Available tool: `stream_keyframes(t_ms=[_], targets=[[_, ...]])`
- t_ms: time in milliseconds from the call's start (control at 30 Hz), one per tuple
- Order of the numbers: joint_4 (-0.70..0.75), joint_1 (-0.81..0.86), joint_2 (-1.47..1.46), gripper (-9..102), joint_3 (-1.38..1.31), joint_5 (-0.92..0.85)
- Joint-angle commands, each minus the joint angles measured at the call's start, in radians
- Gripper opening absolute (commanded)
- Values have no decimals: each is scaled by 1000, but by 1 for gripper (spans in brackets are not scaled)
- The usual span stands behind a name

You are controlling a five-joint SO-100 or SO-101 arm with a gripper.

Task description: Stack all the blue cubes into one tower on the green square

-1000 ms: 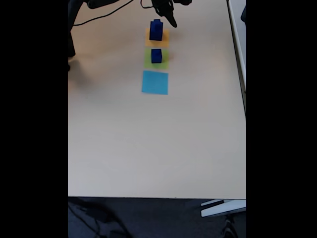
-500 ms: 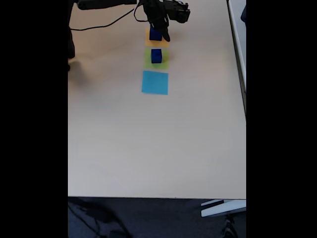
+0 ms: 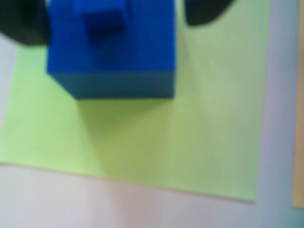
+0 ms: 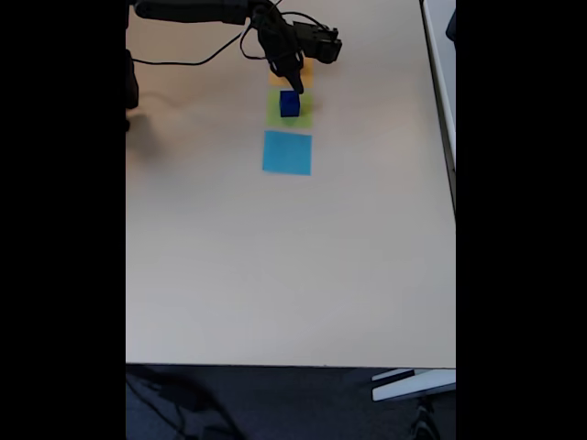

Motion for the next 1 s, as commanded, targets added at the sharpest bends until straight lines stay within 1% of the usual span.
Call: stream_keyframes(t_ms=[0,333,967], targets=[[-29,8,95,16,6,-9],[-80,26,115,16,86,-23],[-81,41,126,15,121,-46]])
